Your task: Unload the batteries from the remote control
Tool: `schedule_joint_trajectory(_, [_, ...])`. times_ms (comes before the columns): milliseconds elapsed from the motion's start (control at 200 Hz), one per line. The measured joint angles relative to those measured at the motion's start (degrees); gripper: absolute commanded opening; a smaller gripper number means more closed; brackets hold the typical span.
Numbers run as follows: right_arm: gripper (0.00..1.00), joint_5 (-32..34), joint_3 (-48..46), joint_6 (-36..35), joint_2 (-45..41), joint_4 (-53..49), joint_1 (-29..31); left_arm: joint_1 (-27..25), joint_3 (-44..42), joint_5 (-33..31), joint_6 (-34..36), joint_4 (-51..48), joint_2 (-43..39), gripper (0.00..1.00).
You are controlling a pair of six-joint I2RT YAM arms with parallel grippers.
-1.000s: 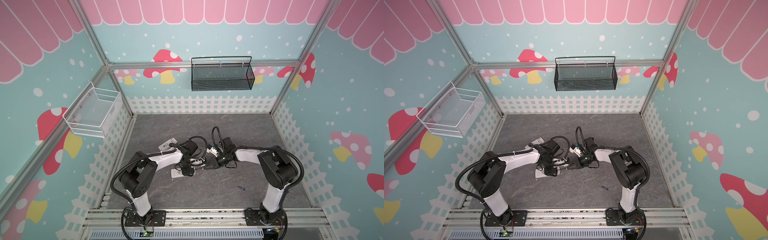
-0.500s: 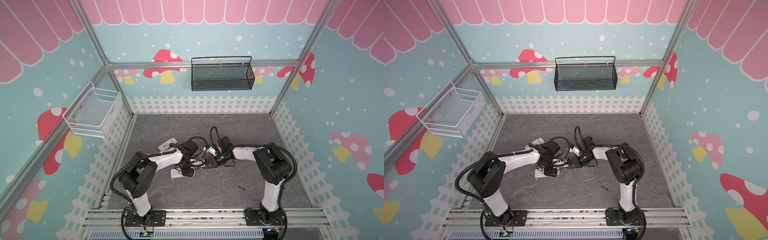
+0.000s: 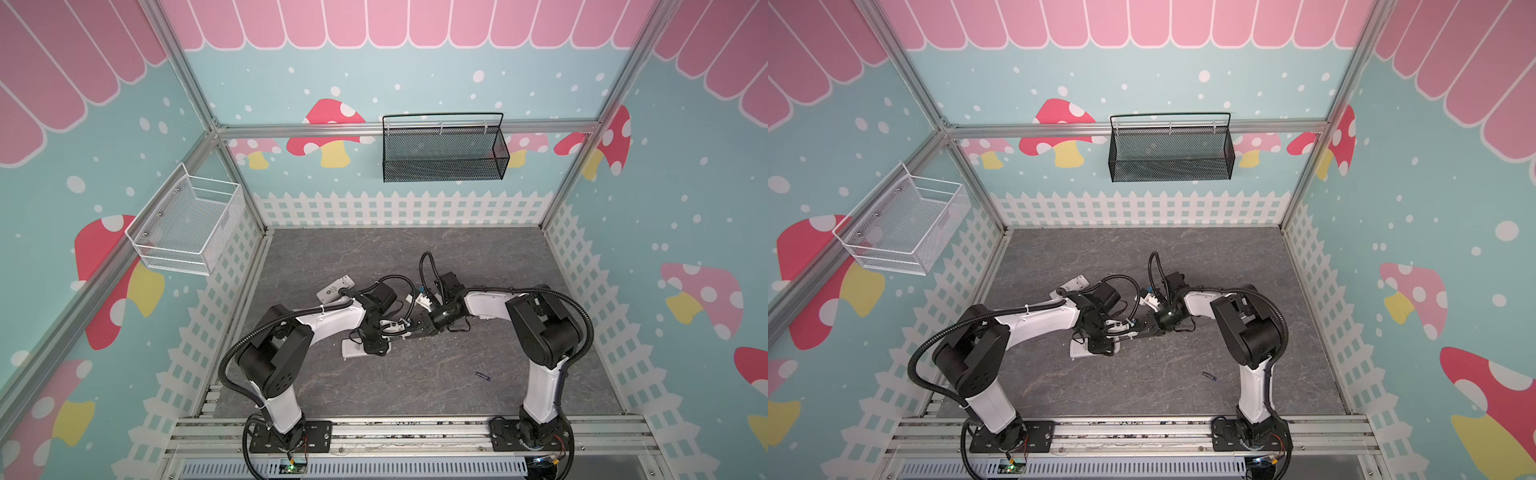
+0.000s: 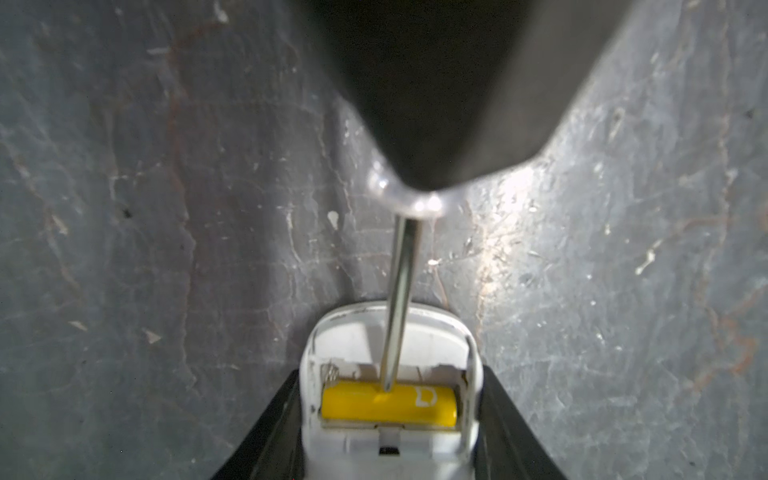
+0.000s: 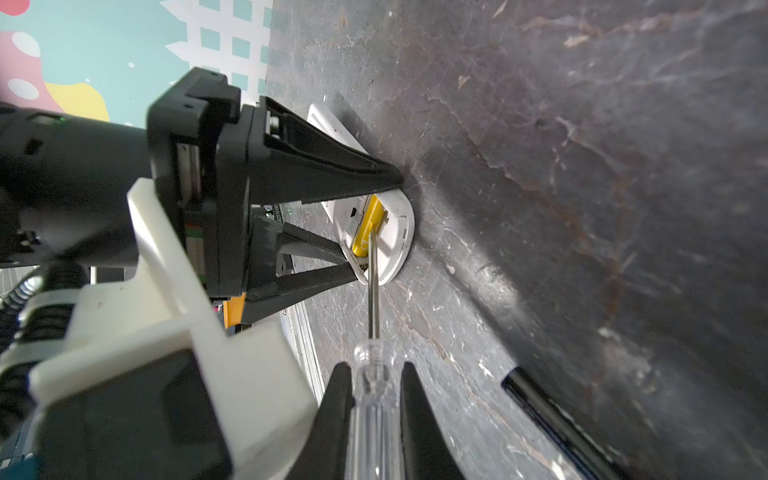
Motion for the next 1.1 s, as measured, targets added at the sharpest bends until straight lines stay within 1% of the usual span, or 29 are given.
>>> schedule_joint_trajectory(150, [0.00, 0.3, 0.0, -0.6, -0.5, -1.4, -0.1, -0.3, 0.0, 0.2, 0.0, 0.0, 0.0, 0.26])
schedule_joint_trajectory(335, [0.00, 3.0, -0.1, -1.5, -2.8, -4.7, -0.1, -0.4, 0.0, 1.8, 0.4, 0.7, 0.0, 0.26])
schedule_joint_trajectory(640, [0.00, 3.3, -0.1, -2.1, -3.0, -6.0, -0.1, -0.7, 0.0, 2.3, 0.4, 0.6, 0.1, 0.26])
schedule_joint_trajectory(755, [0.00, 2.8, -0.8, -0.5, -2.6, -3.9, 0.0, -0.7, 0.0, 2.4, 0.3, 0.6, 0.1, 0.26])
schedule_joint_trajectory(841, [0.00, 0.5, -1.6, 1.0, -1.5, -0.7, -0.1, -0.7, 0.0, 1.6, 0.4, 0.0, 0.1, 0.25])
schedule_joint_trajectory(1096, [0.00, -1.9, -3.7, 1.7, -0.8, 4.4, -0.9, -0.8, 0.0, 1.1, 0.6, -0.3, 0.1, 0.25])
